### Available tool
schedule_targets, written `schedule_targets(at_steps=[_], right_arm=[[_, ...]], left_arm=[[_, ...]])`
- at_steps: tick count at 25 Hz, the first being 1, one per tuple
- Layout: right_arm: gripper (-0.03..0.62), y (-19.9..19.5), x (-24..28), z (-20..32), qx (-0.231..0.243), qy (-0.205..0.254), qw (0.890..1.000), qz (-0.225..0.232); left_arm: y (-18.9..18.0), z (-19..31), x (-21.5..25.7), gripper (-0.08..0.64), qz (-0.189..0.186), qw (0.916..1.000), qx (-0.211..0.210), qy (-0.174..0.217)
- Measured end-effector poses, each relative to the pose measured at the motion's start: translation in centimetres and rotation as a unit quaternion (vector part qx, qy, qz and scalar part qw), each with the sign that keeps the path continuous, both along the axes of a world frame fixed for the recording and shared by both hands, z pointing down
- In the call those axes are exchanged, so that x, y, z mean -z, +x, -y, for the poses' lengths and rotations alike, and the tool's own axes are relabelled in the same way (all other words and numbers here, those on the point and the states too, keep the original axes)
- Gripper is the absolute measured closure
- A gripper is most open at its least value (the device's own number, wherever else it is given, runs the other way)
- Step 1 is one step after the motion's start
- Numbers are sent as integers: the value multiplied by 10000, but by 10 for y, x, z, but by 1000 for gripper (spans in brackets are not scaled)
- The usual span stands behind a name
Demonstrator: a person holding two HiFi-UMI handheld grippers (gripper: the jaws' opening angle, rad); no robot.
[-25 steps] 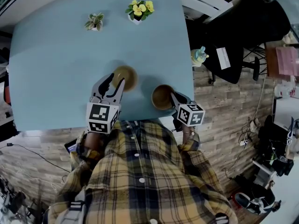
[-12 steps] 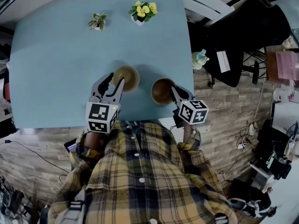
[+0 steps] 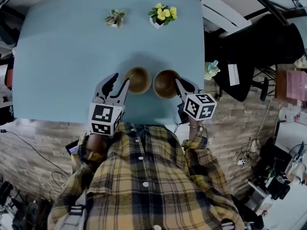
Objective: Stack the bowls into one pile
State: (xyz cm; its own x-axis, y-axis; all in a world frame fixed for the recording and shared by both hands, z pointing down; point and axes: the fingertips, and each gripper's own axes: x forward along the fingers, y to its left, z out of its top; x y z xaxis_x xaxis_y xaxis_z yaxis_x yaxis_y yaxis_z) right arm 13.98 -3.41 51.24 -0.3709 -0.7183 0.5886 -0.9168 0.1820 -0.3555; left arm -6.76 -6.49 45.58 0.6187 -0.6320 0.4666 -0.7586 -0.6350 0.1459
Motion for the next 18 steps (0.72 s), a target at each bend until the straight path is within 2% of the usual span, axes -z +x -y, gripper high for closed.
schedule_targets(at_steps=[8, 18], right_arm=[[577, -49, 6, 34, 744, 136, 9971, -20], [575, -105, 0, 56, 1704, 109, 9850, -262]], left_arm=[[-29, 7, 0, 413, 11, 9989, 469, 38], [-47, 12, -2, 413, 22, 9963, 862, 29]])
